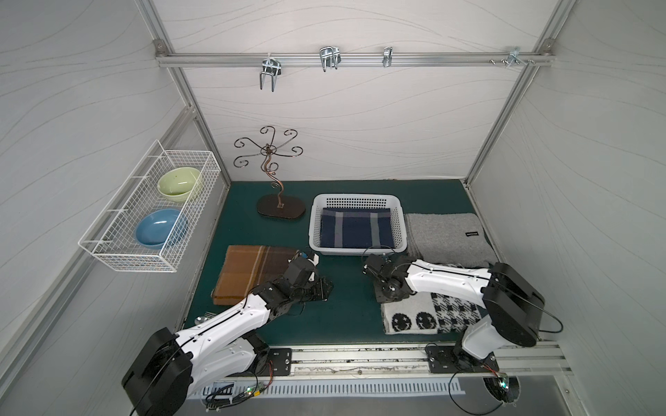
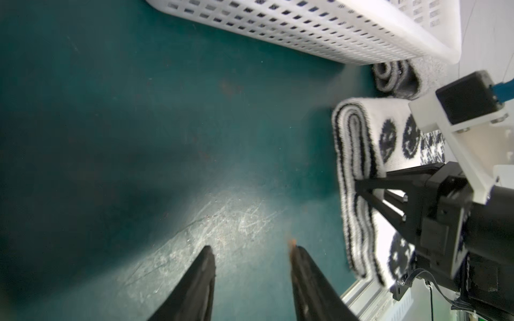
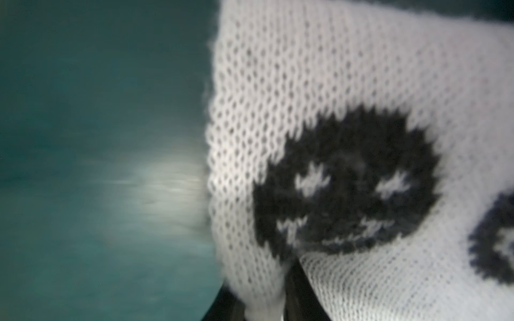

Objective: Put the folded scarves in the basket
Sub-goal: Move the scarf to the center of the board.

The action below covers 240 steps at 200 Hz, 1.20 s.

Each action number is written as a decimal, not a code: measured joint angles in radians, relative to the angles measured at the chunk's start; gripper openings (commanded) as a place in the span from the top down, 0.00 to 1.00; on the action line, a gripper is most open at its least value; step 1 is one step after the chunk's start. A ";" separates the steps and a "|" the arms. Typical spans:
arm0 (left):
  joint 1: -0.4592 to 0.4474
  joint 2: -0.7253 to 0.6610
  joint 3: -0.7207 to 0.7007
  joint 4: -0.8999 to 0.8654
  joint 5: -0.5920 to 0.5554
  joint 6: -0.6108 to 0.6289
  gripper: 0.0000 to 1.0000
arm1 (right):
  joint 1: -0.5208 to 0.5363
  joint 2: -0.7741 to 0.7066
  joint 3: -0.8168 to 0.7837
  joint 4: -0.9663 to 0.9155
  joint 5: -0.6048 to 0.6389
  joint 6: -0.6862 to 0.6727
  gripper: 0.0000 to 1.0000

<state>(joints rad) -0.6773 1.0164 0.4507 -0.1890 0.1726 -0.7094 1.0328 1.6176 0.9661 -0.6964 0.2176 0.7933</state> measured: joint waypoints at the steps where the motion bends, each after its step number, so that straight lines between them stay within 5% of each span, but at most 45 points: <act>1: 0.000 0.000 0.000 0.000 0.000 0.000 0.52 | 0.003 0.005 0.005 0.002 -0.002 0.001 0.76; 75: -0.003 -0.086 -0.077 0.005 -0.015 -0.042 0.51 | 0.077 0.099 0.126 0.157 -0.127 0.007 0.55; 122: -0.043 -0.069 -0.077 0.055 -0.023 -0.089 0.43 | 0.057 -0.168 -0.006 0.153 -0.121 0.008 0.48; 184: -0.174 0.172 -0.076 0.262 -0.058 -0.144 0.33 | -0.115 -0.560 -0.184 0.064 -0.106 -0.019 0.47; 240: -0.238 0.235 -0.071 0.408 -0.123 -0.179 0.28 | -0.149 -0.667 -0.256 0.012 -0.107 -0.043 0.47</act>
<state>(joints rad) -0.9150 1.2518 0.3798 0.2192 0.0498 -0.8886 0.8837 0.9504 0.7097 -0.6846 0.1108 0.7498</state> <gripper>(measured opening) 0.712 0.530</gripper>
